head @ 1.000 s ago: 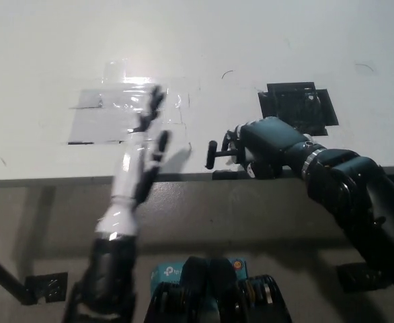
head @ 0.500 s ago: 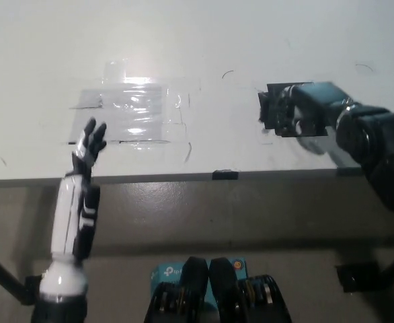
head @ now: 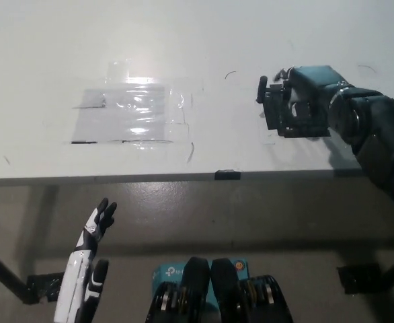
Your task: The robot uses right hand to pick up a small white air pumper and uses its left hand to compress it, and then puts it on the desk
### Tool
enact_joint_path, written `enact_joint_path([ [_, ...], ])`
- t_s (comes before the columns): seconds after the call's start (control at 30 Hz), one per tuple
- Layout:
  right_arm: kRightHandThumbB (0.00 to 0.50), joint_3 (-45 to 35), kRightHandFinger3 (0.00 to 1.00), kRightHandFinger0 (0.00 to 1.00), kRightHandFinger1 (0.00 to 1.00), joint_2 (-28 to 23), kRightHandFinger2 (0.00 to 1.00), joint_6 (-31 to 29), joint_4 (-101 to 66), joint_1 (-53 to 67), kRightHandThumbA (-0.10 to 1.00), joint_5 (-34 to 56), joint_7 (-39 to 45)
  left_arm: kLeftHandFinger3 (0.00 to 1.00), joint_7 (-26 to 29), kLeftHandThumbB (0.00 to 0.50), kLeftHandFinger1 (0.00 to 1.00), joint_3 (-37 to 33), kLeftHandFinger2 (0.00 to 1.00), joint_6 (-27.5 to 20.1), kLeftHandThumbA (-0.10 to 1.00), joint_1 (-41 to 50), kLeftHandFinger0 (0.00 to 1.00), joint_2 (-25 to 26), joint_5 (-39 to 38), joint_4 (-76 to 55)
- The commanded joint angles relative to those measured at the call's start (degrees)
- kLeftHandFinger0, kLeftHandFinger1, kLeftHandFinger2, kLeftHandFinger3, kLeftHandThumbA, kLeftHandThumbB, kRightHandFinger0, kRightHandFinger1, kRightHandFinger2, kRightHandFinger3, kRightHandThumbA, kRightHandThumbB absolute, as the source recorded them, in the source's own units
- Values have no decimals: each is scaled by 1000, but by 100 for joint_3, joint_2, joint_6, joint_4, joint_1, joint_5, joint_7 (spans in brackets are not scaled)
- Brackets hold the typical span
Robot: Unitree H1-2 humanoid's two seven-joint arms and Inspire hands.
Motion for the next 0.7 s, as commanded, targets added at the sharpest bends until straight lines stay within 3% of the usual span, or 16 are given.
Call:
enact_joint_path([
  [0.0,438,-131,1000,1000,1000,-123,1000,47,-478,-353,479,508,961,1000,-49,278,1000,12,1000,-461,1000,57,1000,9,-41,52],
  [0.1,490,-131,1000,1000,1000,-179,1000,29,-710,-215,595,573,1077,1000,-35,270,1000,31,1000,-555,1000,54,1000,29,8,182],
  [0.33,484,-240,1000,1000,1000,-323,1000,263,-1136,-99,668,771,1386,1000,-60,294,1000,163,1000,-564,1000,33,1000,113,-132,318],
  [0.43,436,-333,1000,1000,1000,-410,1000,170,-1268,-74,733,808,1153,1000,-96,289,1000,198,1000,-592,1000,39,1000,173,-191,343],
  [0.53,405,-673,1000,1000,1000,-525,1000,-54,-1611,-61,935,1033,826,1000,-89,294,1000,236,1000,-575,1000,91,1000,155,-261,320],
  [0.63,393,-1345,1000,1000,1000,-628,1000,-157,-2227,18,969,1541,616,1000,-111,284,1000,249,1000,-591,1000,-10,1000,176,-265,375],
  [0.67,353,-1679,1000,1000,1000,-661,1000,-135,-2680,74,1000,1723,502,1000,-109,283,1000,263,1000,-605,1000,-118,1000,177,-278,443],
])
